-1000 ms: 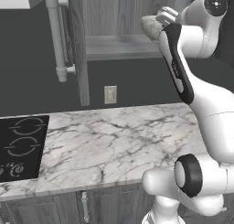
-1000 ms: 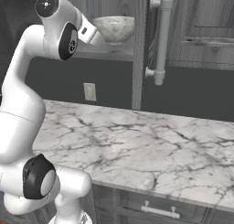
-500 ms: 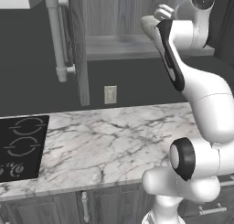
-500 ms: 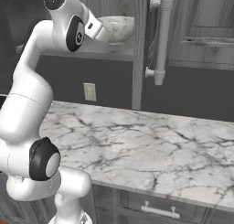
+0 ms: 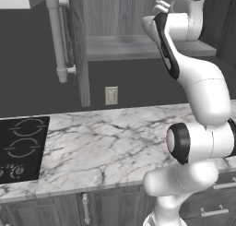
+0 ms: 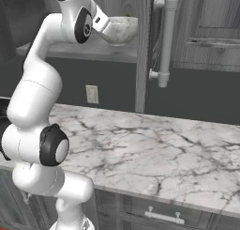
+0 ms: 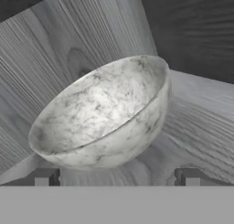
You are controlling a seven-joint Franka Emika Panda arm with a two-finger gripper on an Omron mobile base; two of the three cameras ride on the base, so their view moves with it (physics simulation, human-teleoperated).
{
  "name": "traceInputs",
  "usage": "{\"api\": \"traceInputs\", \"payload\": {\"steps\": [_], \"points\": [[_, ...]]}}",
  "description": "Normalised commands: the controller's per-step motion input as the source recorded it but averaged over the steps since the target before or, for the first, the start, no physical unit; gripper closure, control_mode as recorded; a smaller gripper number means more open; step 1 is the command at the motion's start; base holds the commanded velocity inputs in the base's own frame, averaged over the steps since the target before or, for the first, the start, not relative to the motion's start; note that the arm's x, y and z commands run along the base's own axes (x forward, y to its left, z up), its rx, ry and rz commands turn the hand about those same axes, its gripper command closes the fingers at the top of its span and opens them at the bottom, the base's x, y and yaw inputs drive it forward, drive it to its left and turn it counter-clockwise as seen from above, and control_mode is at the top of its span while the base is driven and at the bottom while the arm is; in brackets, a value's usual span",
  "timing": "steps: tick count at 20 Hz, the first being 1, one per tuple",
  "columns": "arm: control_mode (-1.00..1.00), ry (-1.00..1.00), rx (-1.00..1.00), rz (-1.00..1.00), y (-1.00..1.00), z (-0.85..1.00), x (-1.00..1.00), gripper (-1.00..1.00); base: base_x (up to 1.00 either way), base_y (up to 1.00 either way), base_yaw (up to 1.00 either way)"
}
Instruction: Pick up the bowls from the cabinet and place each bowl in front of a stool on the dining counter.
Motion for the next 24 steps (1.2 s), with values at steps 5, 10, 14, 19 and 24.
{"api": "traceInputs", "payload": {"steps": [5, 10, 14, 19, 24], "points": [[-1.0, 0.0, 0.0, 0.0, -0.06, 0.0, 0.41, -1.0, 0.0, 0.0, 0.0], [-1.0, 0.01, 0.0, -0.01, -0.16, 0.0, 0.31, -1.0, 0.0, 0.0, 0.0], [-1.0, 0.05, 0.0, -0.02, -0.14, 0.0, 0.31, -1.0, 0.0, 0.0, 0.0], [-1.0, 0.07, 0.0, -0.04, -0.08, 0.0, 0.32, -1.0, 0.0, 0.0, 0.0], [-1.0, 0.1, 0.0, -0.07, -0.04, 0.0, 0.18, -1.0, 0.0, 0.0, 0.0]]}}
